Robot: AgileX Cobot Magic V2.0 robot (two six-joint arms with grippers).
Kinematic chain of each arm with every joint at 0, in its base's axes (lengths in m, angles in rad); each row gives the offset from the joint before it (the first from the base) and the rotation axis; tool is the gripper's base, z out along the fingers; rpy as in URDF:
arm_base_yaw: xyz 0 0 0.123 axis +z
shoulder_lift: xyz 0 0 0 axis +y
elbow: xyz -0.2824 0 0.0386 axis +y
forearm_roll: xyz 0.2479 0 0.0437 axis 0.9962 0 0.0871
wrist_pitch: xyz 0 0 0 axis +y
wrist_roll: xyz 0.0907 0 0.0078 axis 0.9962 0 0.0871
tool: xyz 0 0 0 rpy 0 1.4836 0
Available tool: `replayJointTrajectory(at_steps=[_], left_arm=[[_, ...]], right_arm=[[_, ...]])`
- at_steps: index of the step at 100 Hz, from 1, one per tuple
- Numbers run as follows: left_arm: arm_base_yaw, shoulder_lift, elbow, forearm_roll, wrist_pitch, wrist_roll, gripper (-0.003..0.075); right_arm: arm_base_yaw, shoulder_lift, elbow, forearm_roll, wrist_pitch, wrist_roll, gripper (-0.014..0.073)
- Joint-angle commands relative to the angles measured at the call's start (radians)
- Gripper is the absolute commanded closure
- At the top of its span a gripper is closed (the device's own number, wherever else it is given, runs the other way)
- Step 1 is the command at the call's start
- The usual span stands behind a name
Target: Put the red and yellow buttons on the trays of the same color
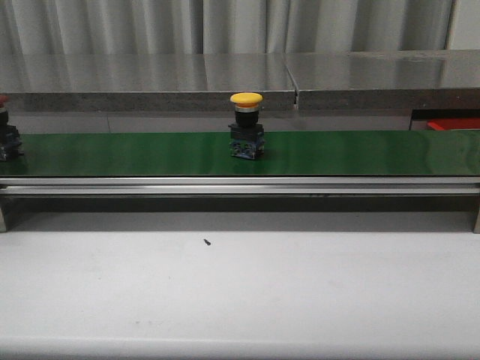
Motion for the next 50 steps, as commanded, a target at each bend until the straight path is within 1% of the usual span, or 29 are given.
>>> replayJointTrajectory(at_steps=[1,8,19,29,39,50], left_arm=[[-0.025,-0.104,-0.033,-0.048,-0.061,0.042,0.0090],[-0.044,-0.148,-0.017,-0.046,-0.082,0.064,0.0090],[-0.082,-0.231,0.058,-0.046,-0.136,0.083,0.0092],[-0.120,-0.337,0.174,-0.046,-0.223,0.099,0.0092],[-0.160,-0.460,0.329,-0.046,-0.330,0.137,0.0092],[-0.196,-0.586,0.487,-0.046,-0.398,0.143,0.0092]], right_arm=[[0.001,-0.001,-0.027,0.014,-0.062,-0.005,0.0662],[0.001,-0.001,-0.027,0.014,-0.062,-0.005,0.0662],[0.001,-0.001,-0.027,0.014,-0.062,-0.005,0.0662],[0.001,-0.001,-0.027,0.014,-0.062,-0.005,0.0662],[0.001,-0.001,-0.027,0.014,-0.062,-0.005,0.0662],[0.001,-0.001,-0.027,0.014,-0.062,-0.005,0.0662]])
